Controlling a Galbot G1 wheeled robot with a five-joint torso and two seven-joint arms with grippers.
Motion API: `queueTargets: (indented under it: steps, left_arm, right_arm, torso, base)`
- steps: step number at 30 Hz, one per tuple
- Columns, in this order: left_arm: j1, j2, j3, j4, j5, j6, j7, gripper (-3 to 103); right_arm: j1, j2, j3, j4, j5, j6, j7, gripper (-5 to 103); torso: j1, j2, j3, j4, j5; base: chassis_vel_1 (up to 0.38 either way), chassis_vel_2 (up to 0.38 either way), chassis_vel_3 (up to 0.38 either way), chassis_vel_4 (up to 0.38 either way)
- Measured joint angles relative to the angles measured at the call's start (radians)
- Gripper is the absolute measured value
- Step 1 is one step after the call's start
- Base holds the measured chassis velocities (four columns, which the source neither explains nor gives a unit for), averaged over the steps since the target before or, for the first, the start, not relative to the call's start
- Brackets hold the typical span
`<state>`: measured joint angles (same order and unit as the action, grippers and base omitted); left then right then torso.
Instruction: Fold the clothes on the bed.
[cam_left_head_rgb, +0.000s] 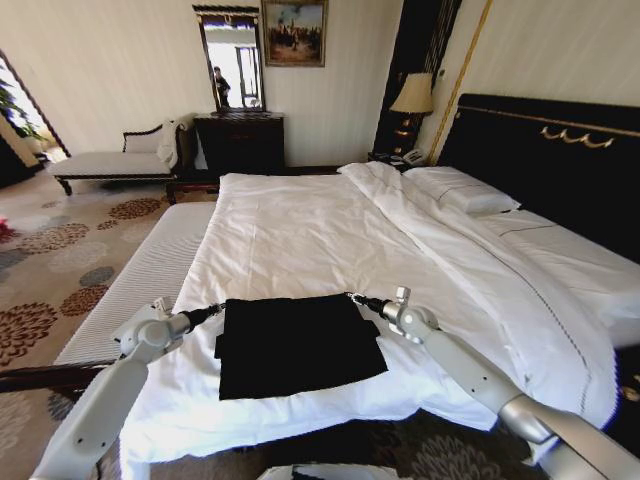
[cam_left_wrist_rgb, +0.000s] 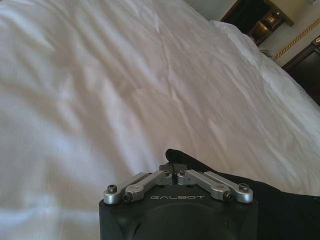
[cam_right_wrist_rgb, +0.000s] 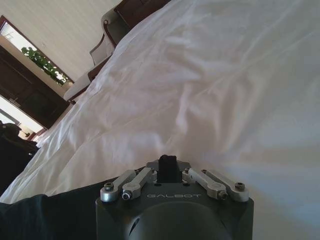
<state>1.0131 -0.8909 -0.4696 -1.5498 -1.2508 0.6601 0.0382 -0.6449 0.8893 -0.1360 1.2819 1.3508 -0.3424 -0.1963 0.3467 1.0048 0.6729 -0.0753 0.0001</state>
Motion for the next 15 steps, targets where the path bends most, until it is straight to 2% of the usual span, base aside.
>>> queueTargets:
  steps: [1,2,4,6,10,15]
  left_arm:
    - [0.000,0.000,0.000,0.000,0.001,0.000,0.000,0]
    - [0.000,0.001,0.000,0.000,0.002,0.000,0.000,0]
    - [0.000,0.001,0.000,-0.001,0.006,-0.001,0.001,0]
    - [0.001,0.001,0.000,-0.001,0.008,-0.001,0.001,0]
    - [0.002,-0.003,-0.001,-0.003,0.011,-0.003,0.002,0]
    - [-0.004,-0.006,-0.008,-0.003,0.012,-0.011,0.005,0]
  right_arm:
    - [-0.002,-0.002,0.002,0.001,-0.001,0.000,-0.005,15]
    - [-0.004,-0.004,0.003,0.002,-0.002,0.000,-0.008,15]
    - [-0.011,-0.008,0.006,0.006,-0.006,-0.001,-0.018,4]
    - [-0.014,-0.010,0.009,0.009,-0.007,0.000,-0.022,2]
    - [-0.020,-0.014,0.013,0.011,-0.019,0.014,-0.042,0]
    - [-0.017,-0.007,0.031,-0.003,-0.040,0.079,-0.085,0]
  torso:
    - [0.000,0.000,0.000,0.0000,-0.0001]
    - [0.000,0.000,0.000,0.0000,-0.0001]
    - [0.000,0.000,0.000,0.0000,0.0000]
    - [0.000,0.000,0.000,0.0001,-0.0001]
    - [0.000,0.000,0.000,0.0000,-0.0001]
    - [0.000,0.000,0.000,0.0000,-0.0001]
  base:
    - [0.000,0.000,0.000,0.000]
    - [0.000,0.000,0.000,0.000]
    - [0.000,0.000,0.000,0.000]
    - [0.000,0.000,0.000,0.000]
    - [0.000,0.000,0.000,0.000]
    - [0.000,0.000,0.000,0.000]
